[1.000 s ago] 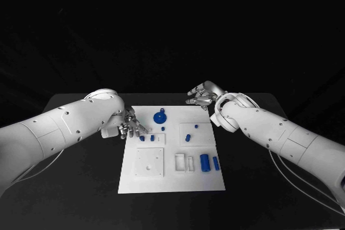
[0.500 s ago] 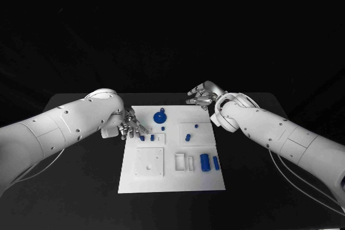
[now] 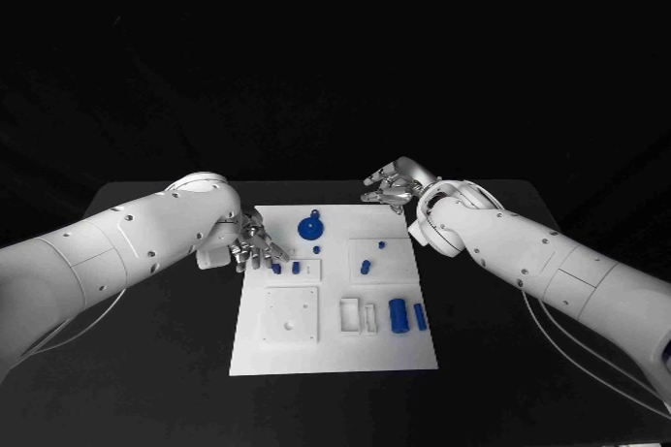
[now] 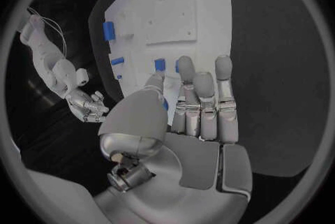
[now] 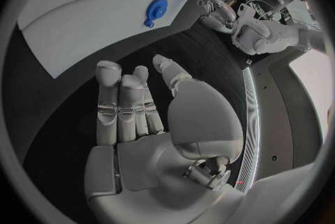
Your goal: Assemble the parts on the task board
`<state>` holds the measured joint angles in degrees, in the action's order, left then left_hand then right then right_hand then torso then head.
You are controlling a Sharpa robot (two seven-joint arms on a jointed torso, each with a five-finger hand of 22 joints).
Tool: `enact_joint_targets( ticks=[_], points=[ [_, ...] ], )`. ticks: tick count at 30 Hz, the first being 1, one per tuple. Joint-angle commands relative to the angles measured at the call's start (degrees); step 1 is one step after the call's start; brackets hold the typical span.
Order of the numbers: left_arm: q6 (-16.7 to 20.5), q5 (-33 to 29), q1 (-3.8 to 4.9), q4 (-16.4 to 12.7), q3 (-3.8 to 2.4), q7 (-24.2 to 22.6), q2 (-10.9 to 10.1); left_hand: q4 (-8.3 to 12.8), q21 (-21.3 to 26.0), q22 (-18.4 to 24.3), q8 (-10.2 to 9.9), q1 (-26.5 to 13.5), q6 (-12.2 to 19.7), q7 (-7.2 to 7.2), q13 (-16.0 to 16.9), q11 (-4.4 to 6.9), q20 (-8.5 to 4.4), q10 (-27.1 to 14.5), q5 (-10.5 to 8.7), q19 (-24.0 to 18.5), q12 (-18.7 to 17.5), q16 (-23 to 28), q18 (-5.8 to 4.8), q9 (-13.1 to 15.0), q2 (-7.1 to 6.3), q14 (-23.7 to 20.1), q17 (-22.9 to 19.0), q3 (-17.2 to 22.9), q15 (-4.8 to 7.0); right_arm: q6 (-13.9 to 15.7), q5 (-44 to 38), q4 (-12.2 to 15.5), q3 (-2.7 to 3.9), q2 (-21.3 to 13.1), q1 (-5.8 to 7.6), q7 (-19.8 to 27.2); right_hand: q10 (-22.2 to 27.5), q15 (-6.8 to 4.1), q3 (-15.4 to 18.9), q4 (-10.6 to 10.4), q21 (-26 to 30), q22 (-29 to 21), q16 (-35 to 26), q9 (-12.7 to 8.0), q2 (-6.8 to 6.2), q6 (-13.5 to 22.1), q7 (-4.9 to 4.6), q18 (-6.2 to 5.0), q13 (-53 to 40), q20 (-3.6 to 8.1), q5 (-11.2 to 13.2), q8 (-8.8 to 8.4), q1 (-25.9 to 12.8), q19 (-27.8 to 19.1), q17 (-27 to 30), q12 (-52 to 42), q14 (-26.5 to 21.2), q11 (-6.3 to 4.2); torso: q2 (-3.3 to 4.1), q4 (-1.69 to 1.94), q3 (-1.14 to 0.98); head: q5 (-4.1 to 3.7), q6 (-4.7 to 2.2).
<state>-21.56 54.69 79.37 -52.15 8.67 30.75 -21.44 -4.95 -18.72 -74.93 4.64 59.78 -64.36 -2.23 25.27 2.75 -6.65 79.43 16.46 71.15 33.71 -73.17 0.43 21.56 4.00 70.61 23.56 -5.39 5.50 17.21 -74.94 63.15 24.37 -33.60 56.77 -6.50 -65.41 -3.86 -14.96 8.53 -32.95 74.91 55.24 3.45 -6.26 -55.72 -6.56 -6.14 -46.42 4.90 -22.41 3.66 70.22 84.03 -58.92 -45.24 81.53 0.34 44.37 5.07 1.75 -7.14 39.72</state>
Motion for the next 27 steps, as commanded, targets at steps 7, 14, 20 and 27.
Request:
enact_joint_targets(
  ticks=[7,14,20,27],
  points=[
    [-0.54,-0.58,0.03,-0.2,-0.01,-0.48,0.11,0.11,0.08,-1.12,0.41,0.04,-0.45,-0.14,-0.02,-0.35,0.28,0.07,0.14,0.22,-0.08,-0.02,0.38,0.07,0.75,0.06,0.0,0.19,-0.22,-0.68,-0.46,0.03,0.02,0.05,-0.04,0.28,0.18,-0.13,-0.14,0.17,0.05,2.37,-0.31,0.0,0.0,0.39,-0.18,-0.47,0.05,0.15,-0.23,-0.22,-0.54,2.8,0.06,0.09,0.1,-0.32,0.0,0.0,0.0,-0.04,0.0],
    [-0.27,-0.49,0.03,-0.26,-0.03,-0.34,0.01,0.22,0.05,-1.12,0.56,0.05,-0.59,-0.07,-0.02,-0.3,0.26,0.13,0.15,0.24,-0.07,-0.04,0.38,0.18,0.82,0.1,0.02,0.2,-0.19,-0.71,-0.46,0.02,0.02,0.07,-0.04,0.28,0.18,-0.13,-0.14,0.17,0.05,2.37,-0.31,0.0,0.0,0.39,-0.18,-0.47,0.05,0.15,-0.23,-0.22,-0.54,2.8,0.06,0.09,0.1,-0.32,-0.01,0.0,-0.01,-0.13,0.01],
    [-0.11,-0.32,0.03,-0.26,-0.04,-0.23,-0.15,0.32,0.03,-1.12,0.74,0.06,-0.74,0.0,-0.01,-0.27,0.23,0.19,0.14,0.27,-0.07,-0.07,0.36,0.33,0.84,0.14,0.04,0.19,-0.15,-0.7,-0.46,0.01,0.02,0.02,-0.04,0.27,0.18,-0.13,-0.14,0.17,0.05,2.37,-0.31,0.0,0.0,0.39,-0.18,-0.47,0.05,0.15,-0.23,-0.22,-0.54,2.8,0.06,0.09,0.1,-0.32,0.0,0.0,-0.01,-0.19,-0.02],
    [2.36,-0.02,0.05,-0.91,-0.12,-0.93,-1.03,0.77,0.01,-1.1,0.64,0.31,-0.15,-0.15,-0.04,-0.27,0.19,0.17,0.2,0.31,-0.15,0.01,0.35,0.49,0.71,0.19,0.04,0.18,-0.14,-0.61,-0.46,-0.02,0.02,-0.07,-0.04,0.33,0.18,-0.13,-0.14,0.17,0.05,2.37,-0.31,0.0,0.0,0.39,-0.18,-0.47,0.05,0.15,-0.23,-0.22,-0.54,2.8,0.06,0.09,0.1,-0.32,-0.02,0.02,0.02,-0.21,-0.2]
  ],
)
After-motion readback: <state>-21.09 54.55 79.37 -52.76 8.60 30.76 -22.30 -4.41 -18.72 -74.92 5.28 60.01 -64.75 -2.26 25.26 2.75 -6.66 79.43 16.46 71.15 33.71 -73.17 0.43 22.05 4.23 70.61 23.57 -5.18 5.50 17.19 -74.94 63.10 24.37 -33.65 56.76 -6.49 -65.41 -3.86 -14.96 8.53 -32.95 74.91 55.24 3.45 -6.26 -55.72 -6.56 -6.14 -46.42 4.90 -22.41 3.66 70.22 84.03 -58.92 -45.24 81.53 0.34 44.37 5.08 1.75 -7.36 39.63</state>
